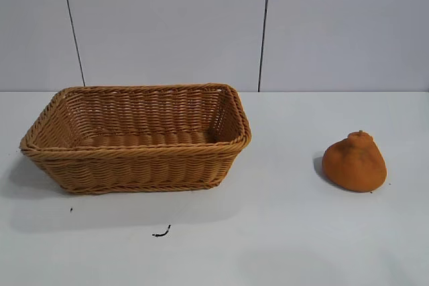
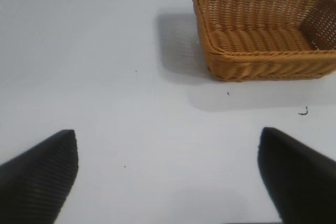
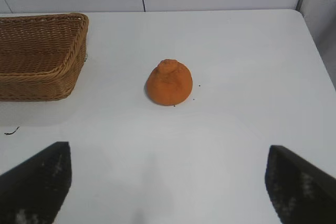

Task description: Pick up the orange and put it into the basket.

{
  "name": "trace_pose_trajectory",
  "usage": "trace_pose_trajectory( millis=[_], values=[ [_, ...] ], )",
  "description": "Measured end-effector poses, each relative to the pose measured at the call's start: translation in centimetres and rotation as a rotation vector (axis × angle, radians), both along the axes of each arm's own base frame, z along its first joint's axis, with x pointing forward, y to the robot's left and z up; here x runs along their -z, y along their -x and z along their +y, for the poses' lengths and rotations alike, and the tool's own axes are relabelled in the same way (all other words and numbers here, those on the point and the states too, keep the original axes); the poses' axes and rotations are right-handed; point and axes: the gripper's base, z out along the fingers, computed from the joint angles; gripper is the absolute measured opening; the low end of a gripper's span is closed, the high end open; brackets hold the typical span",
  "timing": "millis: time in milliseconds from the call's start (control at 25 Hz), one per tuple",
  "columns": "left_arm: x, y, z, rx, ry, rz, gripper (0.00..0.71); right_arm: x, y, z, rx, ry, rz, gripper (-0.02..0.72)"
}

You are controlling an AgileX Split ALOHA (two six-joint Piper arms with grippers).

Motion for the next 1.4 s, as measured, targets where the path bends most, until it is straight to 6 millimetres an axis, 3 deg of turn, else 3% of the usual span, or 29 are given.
trace_pose_trajectory(
  millis=[720,920,1040,1160,1400],
  values=[
    [0.0,0.0,0.0,0.000,0.000,0.001,0.666,-0.1,0.0,0.0,0.001,-0.001,-0.008,0.694],
    [0.0,0.0,0.0,0.000,0.000,0.001,0.666,-1.5,-0.4,0.0,0.005,-0.002,-0.049,0.694],
    [0.0,0.0,0.0,0.000,0.000,0.001,0.666,-2.8,-2.6,-0.1,0.005,-0.003,0.052,0.694],
    [0.0,0.0,0.0,0.000,0.000,0.001,0.666,-4.8,-6.0,-0.1,0.005,-0.005,0.169,0.694],
    [0.0,0.0,0.0,0.000,0.000,0.001,0.666,-7.0,-15.6,-0.3,0.003,-0.009,0.427,0.694]
  ],
)
